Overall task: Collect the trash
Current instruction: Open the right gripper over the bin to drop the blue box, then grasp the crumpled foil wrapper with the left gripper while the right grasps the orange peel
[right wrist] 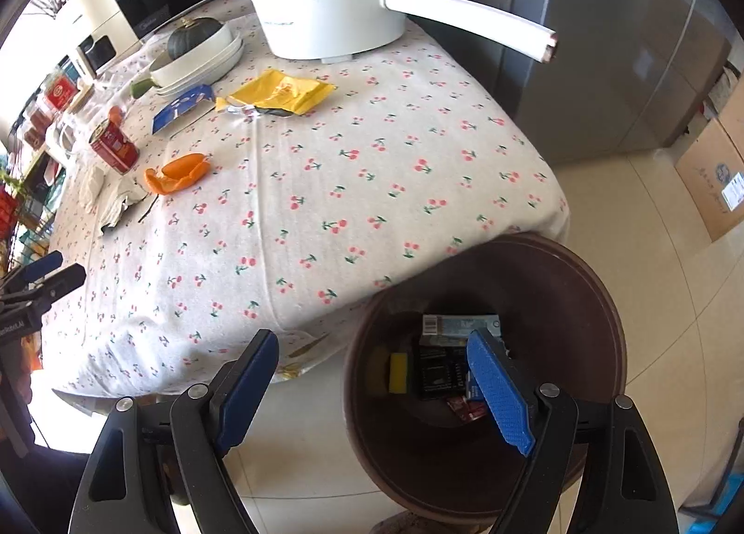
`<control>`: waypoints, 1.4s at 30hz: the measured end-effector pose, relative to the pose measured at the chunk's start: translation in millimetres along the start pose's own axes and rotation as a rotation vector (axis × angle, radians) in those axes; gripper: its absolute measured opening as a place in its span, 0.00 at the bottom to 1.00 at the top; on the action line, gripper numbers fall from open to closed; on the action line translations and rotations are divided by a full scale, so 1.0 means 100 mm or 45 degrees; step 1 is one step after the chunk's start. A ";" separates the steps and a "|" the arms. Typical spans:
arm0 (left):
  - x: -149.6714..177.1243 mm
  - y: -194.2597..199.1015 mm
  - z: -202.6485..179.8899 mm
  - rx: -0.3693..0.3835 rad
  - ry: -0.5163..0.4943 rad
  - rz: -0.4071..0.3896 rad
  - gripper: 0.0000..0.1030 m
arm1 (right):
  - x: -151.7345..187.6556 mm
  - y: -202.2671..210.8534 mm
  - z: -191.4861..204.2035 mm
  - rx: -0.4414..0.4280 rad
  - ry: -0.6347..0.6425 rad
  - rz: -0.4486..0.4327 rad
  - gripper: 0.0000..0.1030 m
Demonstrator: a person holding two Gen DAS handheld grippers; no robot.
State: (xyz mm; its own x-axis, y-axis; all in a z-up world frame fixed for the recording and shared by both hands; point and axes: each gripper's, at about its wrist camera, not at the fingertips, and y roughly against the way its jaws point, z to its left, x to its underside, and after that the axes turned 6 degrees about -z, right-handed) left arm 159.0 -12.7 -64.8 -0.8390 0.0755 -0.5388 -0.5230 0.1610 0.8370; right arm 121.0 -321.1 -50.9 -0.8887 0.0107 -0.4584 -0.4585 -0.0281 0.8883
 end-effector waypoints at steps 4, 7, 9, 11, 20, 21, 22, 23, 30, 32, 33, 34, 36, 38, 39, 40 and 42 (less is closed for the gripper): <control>-0.07 -0.04 0.35 -0.025 0.089 0.007 0.98 | -0.13 -0.10 0.23 -0.017 0.047 0.005 0.83; -0.14 -0.14 0.53 -0.063 0.096 0.010 0.98 | -0.23 -0.19 0.38 -0.031 0.065 0.010 0.83; -0.18 -0.23 0.62 -0.075 0.086 0.020 0.98 | -0.29 -0.26 0.48 -0.037 0.077 0.017 0.83; -0.22 -0.36 0.67 -0.073 0.075 0.032 0.98 | -0.33 -0.34 0.56 -0.037 0.088 0.027 0.83; -0.36 -0.78 0.64 -0.072 -0.002 0.054 0.95 | -0.51 -0.63 0.75 -0.045 0.086 0.069 0.83; -0.37 -0.82 0.64 -0.073 0.000 0.060 0.94 | -0.52 -0.65 0.76 -0.046 0.082 0.072 0.83; -0.38 -0.86 0.65 -0.072 0.002 0.066 0.92 | -0.54 -0.67 0.77 -0.046 0.079 0.075 0.83; -0.39 -0.89 0.65 -0.077 0.005 0.069 0.90 | -0.54 -0.69 0.78 -0.046 0.076 0.078 0.83; -0.38 -0.93 0.73 -0.067 0.040 0.070 0.56 | -0.56 -0.78 0.86 -0.037 0.065 0.092 0.83; -0.38 -0.88 0.76 -0.041 0.068 0.067 0.43 | -0.58 -0.81 0.91 -0.044 0.066 0.090 0.83; -0.36 -0.84 0.78 -0.039 0.074 0.064 0.40 | -0.58 -0.82 0.95 -0.050 0.067 0.089 0.83; -0.35 -0.81 0.79 -0.041 0.066 0.063 0.34 | -0.59 -0.83 0.98 -0.057 0.069 0.087 0.83; -0.31 -0.73 0.80 -0.047 0.047 0.054 0.27 | -0.61 -0.86 1.07 -0.076 0.070 0.080 0.83; -0.28 -0.65 0.82 -0.039 0.045 0.051 0.14 | -0.63 -0.90 1.16 -0.103 0.062 0.066 0.83; -0.26 -0.61 0.84 -0.034 0.055 0.050 0.13 | -0.65 -0.91 1.22 -0.120 0.058 0.060 0.83; -0.24 -0.57 0.87 -0.034 0.063 0.046 0.12 | -0.66 -0.94 1.27 -0.139 0.053 0.053 0.83; -0.21 -0.48 0.92 -0.034 0.074 0.033 0.11 | -0.69 -0.99 1.39 -0.172 0.048 0.041 0.83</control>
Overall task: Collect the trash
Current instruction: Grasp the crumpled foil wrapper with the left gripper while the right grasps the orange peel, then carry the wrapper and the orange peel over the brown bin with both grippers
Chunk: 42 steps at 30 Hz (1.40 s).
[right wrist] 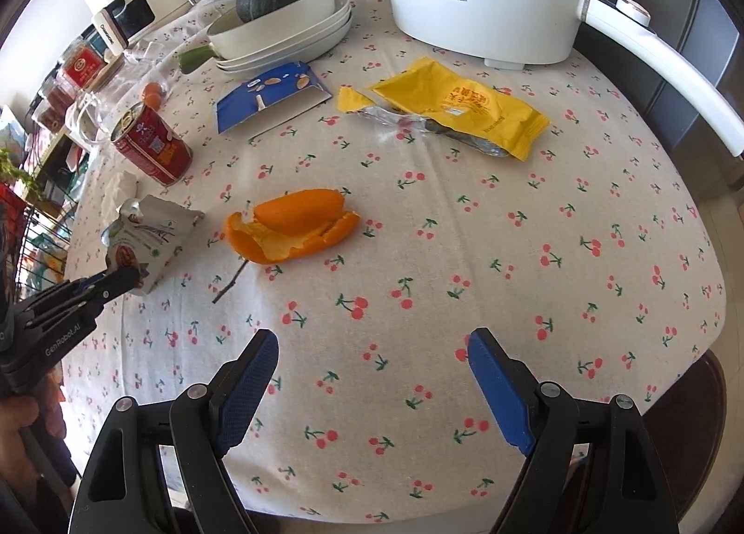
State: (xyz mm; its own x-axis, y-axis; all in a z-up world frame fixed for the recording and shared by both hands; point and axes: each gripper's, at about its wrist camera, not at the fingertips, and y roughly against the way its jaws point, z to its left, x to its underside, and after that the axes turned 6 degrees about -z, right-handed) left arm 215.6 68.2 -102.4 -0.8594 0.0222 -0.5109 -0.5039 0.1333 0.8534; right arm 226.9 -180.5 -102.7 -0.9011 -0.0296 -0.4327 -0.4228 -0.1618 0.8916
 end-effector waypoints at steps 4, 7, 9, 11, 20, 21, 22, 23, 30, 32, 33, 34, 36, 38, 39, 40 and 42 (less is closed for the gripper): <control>0.03 0.12 0.07 -0.001 0.032 -0.021 0.11 | -0.07 -0.16 0.18 -0.037 -0.009 -0.020 0.83; 0.06 0.16 0.10 -0.005 0.037 -0.024 0.11 | -0.13 -0.30 0.27 -0.047 -0.016 -0.036 0.83; 0.08 0.18 0.10 -0.004 0.033 -0.024 0.11 | -0.17 -0.37 0.30 -0.043 -0.022 -0.061 0.83; 0.10 0.22 0.10 -0.002 0.027 -0.031 0.11 | -0.20 -0.41 0.33 -0.032 -0.025 -0.096 0.83; 0.10 0.23 0.12 0.004 0.046 -0.036 0.11 | -0.27 -0.45 0.38 -0.005 0.058 -0.196 0.61; 0.10 0.24 0.12 0.005 0.051 -0.036 0.11 | -0.27 -0.43 0.36 -0.022 0.054 -0.192 0.57; 0.10 0.24 0.11 0.006 0.055 -0.037 0.11 | -0.27 -0.40 0.35 -0.037 0.051 -0.192 0.52; 0.09 0.24 0.10 0.007 0.059 -0.038 0.11 | -0.27 -0.36 0.32 -0.055 0.045 -0.192 0.48; 0.07 0.34 -0.10 0.050 0.080 -0.072 0.10 | -0.15 -0.10 0.10 -0.056 0.059 -0.142 0.27; 0.06 0.37 -0.20 0.073 0.079 -0.082 0.10 | -0.10 -0.01 -0.02 -0.069 0.019 -0.131 0.26; 0.06 0.38 -0.25 0.084 0.075 -0.085 0.10 | -0.08 0.03 -0.08 -0.076 0.000 -0.126 0.26; 0.06 0.39 -0.31 0.095 0.070 -0.088 0.10 | -0.05 0.08 -0.14 -0.083 -0.018 -0.123 0.25; 0.06 0.41 -0.43 0.116 0.055 -0.093 0.10 | 0.00 0.20 -0.28 -0.090 -0.046 -0.124 0.23; 0.08 0.43 -0.55 0.135 0.038 -0.098 0.10 | 0.06 0.32 -0.41 -0.089 -0.074 -0.124 0.23; 0.08 0.44 -0.61 0.145 0.030 -0.098 0.10 | 0.09 0.38 -0.48 -0.088 -0.086 -0.126 0.23; 0.08 0.44 -0.67 0.154 0.022 -0.099 0.10 | 0.11 0.43 -0.55 -0.087 -0.096 -0.128 0.23; 0.09 0.46 -0.79 0.173 0.009 -0.102 0.10 | 0.16 0.52 -0.69 -0.073 -0.119 -0.134 0.23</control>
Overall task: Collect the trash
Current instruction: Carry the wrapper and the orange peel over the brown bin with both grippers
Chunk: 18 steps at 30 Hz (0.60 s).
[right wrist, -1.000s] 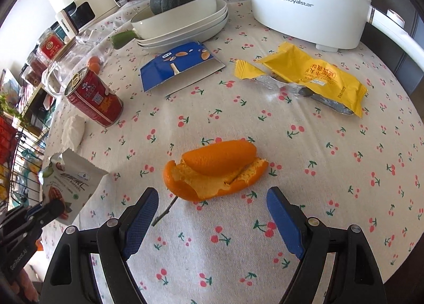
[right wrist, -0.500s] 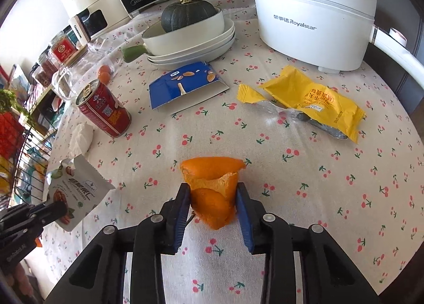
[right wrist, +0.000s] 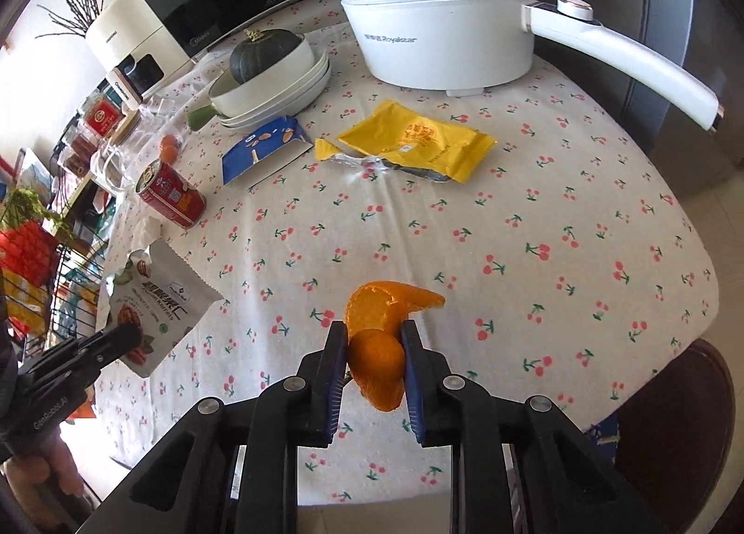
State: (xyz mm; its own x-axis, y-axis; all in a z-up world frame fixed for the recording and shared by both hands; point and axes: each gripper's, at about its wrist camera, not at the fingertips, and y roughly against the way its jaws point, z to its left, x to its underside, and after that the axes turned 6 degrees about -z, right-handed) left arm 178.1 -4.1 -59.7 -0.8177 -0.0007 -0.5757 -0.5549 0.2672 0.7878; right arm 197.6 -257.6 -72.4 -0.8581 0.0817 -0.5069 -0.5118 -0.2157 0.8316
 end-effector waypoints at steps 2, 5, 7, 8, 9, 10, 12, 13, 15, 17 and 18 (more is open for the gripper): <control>0.01 -0.01 -0.12 0.021 -0.014 0.000 0.10 | 0.04 0.11 -0.14 0.016 -0.022 -0.009 0.23; 0.06 -0.05 -0.30 0.052 -0.035 0.009 0.10 | 0.10 0.30 -0.36 0.031 -0.061 -0.022 0.23; 0.09 -0.09 -0.44 0.074 -0.054 0.021 0.10 | 0.15 0.45 -0.53 0.051 -0.079 -0.036 0.23; 0.11 -0.11 -0.52 0.085 -0.065 0.028 0.10 | 0.17 0.52 -0.61 0.064 -0.090 -0.043 0.23; 0.12 -0.13 -0.59 0.096 -0.076 0.033 0.10 | 0.21 0.59 -0.70 0.075 -0.102 -0.050 0.23; 0.14 -0.15 -0.66 0.108 -0.087 0.037 0.10 | 0.24 0.65 -0.80 0.084 -0.118 -0.055 0.23; 0.17 -0.17 -0.80 0.136 -0.106 0.044 0.10 | 0.33 0.77 -0.98 0.106 -0.144 -0.061 0.23; 0.19 -0.18 -0.87 0.149 -0.117 0.047 0.10 | 0.38 0.83 -1.07 0.121 -0.155 -0.061 0.23; 0.21 -0.19 -1.00 0.175 -0.138 0.055 0.10 | 0.48 0.93 -1.25 0.149 -0.181 -0.057 0.23; 0.24 -0.22 -1.14 0.203 -0.162 0.067 0.10 | 0.59 1.02 -1.41 0.170 -0.207 -0.054 0.23; 0.26 -0.23 -1.22 0.219 -0.175 0.072 0.10 | 0.65 1.06 -1.49 0.181 -0.219 -0.052 0.23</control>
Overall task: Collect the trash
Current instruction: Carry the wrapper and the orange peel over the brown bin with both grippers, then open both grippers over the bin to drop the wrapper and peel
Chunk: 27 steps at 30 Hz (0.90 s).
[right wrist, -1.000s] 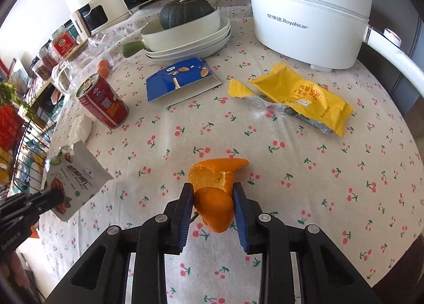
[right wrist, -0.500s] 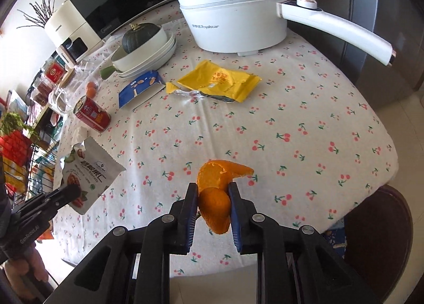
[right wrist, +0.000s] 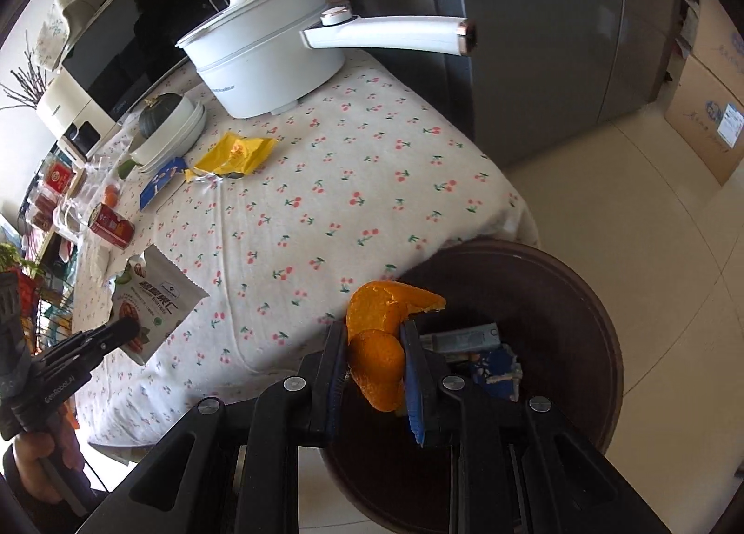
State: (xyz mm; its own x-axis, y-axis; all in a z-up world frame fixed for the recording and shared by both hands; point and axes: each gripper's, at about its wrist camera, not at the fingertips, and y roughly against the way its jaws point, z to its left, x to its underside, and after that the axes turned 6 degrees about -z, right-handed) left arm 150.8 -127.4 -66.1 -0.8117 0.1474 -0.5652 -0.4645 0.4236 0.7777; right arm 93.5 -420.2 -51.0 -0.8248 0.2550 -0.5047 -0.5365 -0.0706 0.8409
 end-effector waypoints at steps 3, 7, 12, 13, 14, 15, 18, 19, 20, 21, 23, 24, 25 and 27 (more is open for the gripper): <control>0.02 -0.09 -0.21 0.055 -0.037 0.021 0.10 | 0.13 0.07 -0.24 0.031 -0.023 0.007 0.23; 0.09 -0.26 -0.55 0.146 -0.113 0.075 0.10 | 0.31 0.11 -0.53 0.070 -0.043 0.035 0.23; 0.20 -0.50 -0.93 0.223 -0.179 0.143 0.10 | 0.44 0.12 -0.79 0.108 -0.079 0.065 0.23; 0.22 -0.54 -0.97 0.233 -0.186 0.150 0.10 | 0.45 0.12 -0.82 0.111 -0.082 0.067 0.23; 0.23 -0.58 -1.01 0.245 -0.190 0.153 0.10 | 0.46 0.12 -0.84 0.117 -0.084 0.068 0.23; 0.24 -0.62 -1.04 0.255 -0.195 0.154 0.10 | 0.47 0.12 -0.86 0.125 -0.084 0.070 0.23; 0.24 -0.71 -1.10 0.283 -0.239 0.141 0.11 | 0.49 0.10 -0.89 0.140 -0.077 0.078 0.23; 0.24 -0.74 -1.11 0.269 -0.260 0.138 0.18 | 0.50 0.10 -0.90 0.142 -0.076 0.082 0.23; 0.23 -0.75 -1.11 0.236 -0.267 0.135 0.37 | 0.50 0.09 -0.91 0.143 -0.076 0.086 0.23; 0.22 -0.75 -1.09 0.207 -0.261 0.130 0.49 | 0.50 0.08 -0.91 0.143 -0.076 0.091 0.23; 0.19 -0.71 -1.06 0.177 -0.243 0.100 0.70 | 0.51 0.07 -0.92 0.141 -0.072 0.099 0.23; 0.17 -0.68 -1.04 0.165 -0.245 0.094 0.71 | 0.51 0.07 -0.92 0.140 -0.070 0.102 0.23; 0.16 -0.64 -1.04 0.153 -0.252 0.088 0.72 | 0.51 0.05 -0.91 0.141 -0.069 0.105 0.23; 0.15 -0.56 -1.00 0.123 -0.265 0.062 0.79 | 0.50 0.03 -0.90 0.144 -0.068 0.113 0.23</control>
State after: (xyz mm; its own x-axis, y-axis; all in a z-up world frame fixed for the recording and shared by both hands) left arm 129.1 -238.4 -90.3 -0.7371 0.3469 -0.5800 -0.3826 0.4933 0.7812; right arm 34.3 -494.6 -91.4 -0.8558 0.3036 -0.4189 -0.4359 0.0128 0.8999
